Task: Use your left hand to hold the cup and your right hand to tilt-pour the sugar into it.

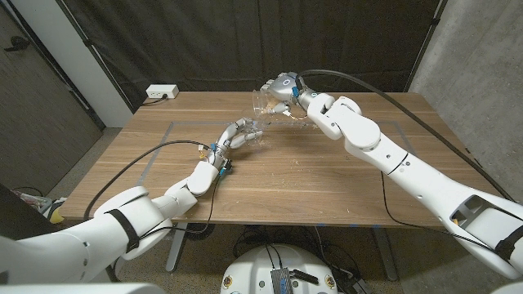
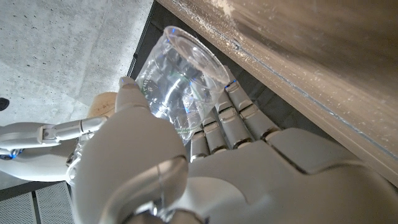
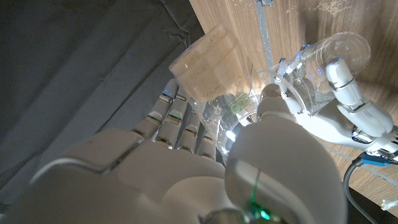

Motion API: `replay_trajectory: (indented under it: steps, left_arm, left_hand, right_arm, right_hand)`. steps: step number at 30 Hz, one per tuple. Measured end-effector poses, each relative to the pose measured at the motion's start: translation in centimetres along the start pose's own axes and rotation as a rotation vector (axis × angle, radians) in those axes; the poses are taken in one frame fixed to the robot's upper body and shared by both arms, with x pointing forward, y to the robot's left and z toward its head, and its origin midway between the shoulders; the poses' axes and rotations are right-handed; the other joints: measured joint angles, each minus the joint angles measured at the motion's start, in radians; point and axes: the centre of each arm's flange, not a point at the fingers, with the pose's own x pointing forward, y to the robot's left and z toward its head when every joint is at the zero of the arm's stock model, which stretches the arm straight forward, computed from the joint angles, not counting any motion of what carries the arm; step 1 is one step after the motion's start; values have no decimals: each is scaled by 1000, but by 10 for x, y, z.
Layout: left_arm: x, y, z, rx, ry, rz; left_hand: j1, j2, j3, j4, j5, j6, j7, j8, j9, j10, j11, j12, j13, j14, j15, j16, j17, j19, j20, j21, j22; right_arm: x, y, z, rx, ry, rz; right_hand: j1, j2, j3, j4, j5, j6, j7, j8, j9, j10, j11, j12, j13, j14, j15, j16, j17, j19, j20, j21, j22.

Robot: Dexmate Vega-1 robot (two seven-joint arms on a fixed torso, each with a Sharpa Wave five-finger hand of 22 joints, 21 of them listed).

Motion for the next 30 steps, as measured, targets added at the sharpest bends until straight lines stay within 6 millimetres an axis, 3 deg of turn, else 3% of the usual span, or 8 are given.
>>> replay_trajectory:
  steps: [10,30]
  left_arm:
    - [1,-6,-1,-5,10,-19]
    - [-4,-11,3,-24,-17,-11]
  left_hand:
    - [6,-14,0,0,0,3,3,0,-5,5,5,4,4,0,0,0,0,0,0,6,-5]
    - [-5,-4,-10,10,0,9,5,11,-3,13,1,4,4,11,-4,0,9,0,0,13,-4]
  right_arm:
    - [0,-5,2,-46,14,-10]
    - [6,-9,8,-125,33,-61]
  right_hand:
    - [-1,7,4,4,4,0,0,-2,0,-7,-7,-8,3,-13,1,-10,5,-11,0,0,0]
    - [-8,13,4,4,4,9,-9,-5,5,-3,-11,-15,3,-13,1,-17,12,-11,0,0,0]
